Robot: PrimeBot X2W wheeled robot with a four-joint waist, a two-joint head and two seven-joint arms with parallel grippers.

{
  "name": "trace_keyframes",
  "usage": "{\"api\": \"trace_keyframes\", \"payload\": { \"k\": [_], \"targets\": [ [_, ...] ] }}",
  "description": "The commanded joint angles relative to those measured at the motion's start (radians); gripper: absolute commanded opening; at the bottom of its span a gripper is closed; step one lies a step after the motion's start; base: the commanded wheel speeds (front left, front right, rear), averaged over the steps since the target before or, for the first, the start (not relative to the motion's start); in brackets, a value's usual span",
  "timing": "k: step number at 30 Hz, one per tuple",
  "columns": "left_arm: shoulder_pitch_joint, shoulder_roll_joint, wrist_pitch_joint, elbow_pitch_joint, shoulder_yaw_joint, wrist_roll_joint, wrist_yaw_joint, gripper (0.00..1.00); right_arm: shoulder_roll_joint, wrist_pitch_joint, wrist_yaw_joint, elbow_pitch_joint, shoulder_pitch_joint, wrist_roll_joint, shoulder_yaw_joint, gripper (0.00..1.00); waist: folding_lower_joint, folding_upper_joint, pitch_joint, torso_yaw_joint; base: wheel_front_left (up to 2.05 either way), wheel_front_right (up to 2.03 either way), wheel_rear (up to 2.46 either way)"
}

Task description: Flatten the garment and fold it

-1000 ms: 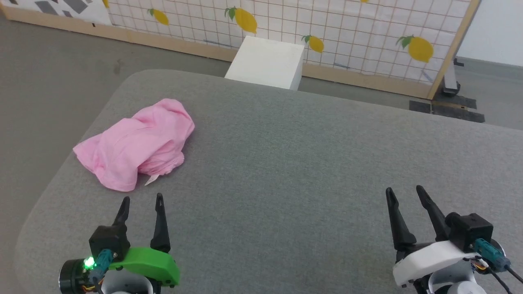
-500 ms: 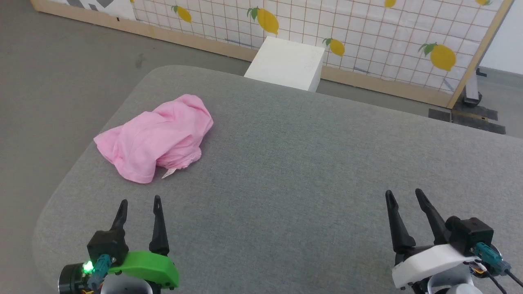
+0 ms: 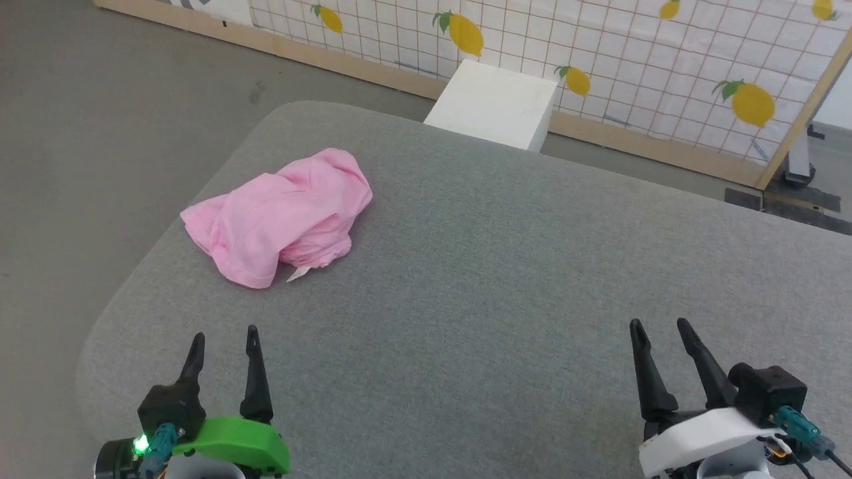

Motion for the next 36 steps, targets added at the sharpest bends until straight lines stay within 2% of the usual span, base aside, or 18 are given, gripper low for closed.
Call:
{"api": "trace_keyframes", "payload": {
  "k": [1,16,28,33,36],
  "targets": [
    [0.013,-0.004,-0.01,0.004,0.005,-0.01,0.002,1.0,0.0,-0.011,-0.001,0.007,0.013,0.011,0.0,1.0,0.0,0.0,0.0,0.009,0.0,0.0,0.0],
    [0.021,-0.004,-0.041,0.022,0.014,-0.02,0.004,1.0,0.0,-0.042,-0.001,0.031,0.018,0.036,0.001,1.0,0.0,0.0,-0.003,0.063,0.0,0.0,0.0],
    [0.024,0.001,-0.057,0.029,0.012,0.005,0.017,1.0,0.001,-0.058,-0.002,0.04,0.019,-0.018,-0.015,1.0,0.0,0.0,-0.003,0.088,0.0,0.0,0.0],
    [0.014,0.027,-0.057,0.047,-0.003,0.04,0.021,1.0,0.001,-0.058,-0.002,0.04,0.016,-0.028,-0.016,1.0,0.0,0.0,-0.003,0.08,0.0,0.0,0.0],
    [-0.017,0.048,-0.044,0.063,-0.016,0.042,-0.001,1.0,0.001,-0.058,-0.002,0.04,0.011,-0.026,-0.012,1.0,0.0,0.0,0.003,0.069,0.0,0.0,0.0]
  ]
}}
